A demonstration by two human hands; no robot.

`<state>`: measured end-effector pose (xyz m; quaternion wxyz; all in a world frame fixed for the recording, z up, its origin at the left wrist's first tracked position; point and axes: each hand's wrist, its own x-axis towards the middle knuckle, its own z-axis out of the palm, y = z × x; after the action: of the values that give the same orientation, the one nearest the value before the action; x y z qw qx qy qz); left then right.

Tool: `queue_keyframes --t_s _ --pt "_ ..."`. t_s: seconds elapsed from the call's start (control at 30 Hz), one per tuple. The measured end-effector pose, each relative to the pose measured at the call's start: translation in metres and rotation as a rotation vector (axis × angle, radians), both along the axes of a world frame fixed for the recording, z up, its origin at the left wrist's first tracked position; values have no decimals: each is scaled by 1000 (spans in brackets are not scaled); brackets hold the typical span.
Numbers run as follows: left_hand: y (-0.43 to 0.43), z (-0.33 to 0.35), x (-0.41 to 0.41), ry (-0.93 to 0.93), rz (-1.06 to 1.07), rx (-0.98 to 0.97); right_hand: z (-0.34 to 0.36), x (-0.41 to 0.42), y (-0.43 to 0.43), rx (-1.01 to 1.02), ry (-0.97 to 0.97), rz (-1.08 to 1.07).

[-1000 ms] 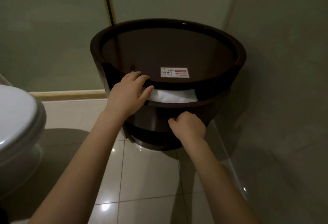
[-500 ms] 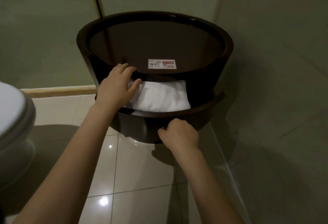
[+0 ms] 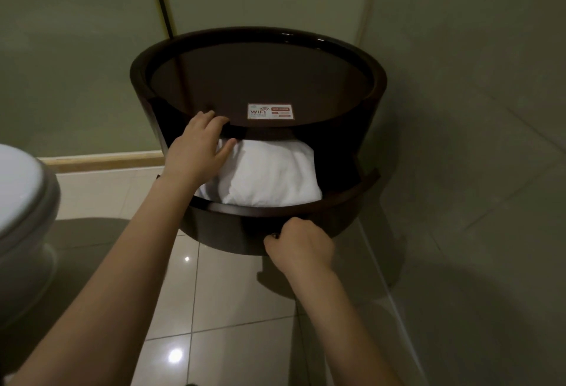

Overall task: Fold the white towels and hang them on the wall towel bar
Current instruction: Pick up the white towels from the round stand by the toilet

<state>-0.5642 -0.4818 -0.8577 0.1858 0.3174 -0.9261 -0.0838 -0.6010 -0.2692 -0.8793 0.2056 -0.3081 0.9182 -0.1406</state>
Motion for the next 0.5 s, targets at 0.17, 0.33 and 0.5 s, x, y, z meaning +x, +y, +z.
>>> queue_keyframes --t_s 0.17,0.33,0.5 --pt "0 5 0 -29 6 24 16 -8 5 133 -149 93" --pt "16 4 5 134 125 161 80 -54 3 1 -301 43" --pt "22 11 -2 -44 351 520 88 -122 -45 -103 -240 -188"
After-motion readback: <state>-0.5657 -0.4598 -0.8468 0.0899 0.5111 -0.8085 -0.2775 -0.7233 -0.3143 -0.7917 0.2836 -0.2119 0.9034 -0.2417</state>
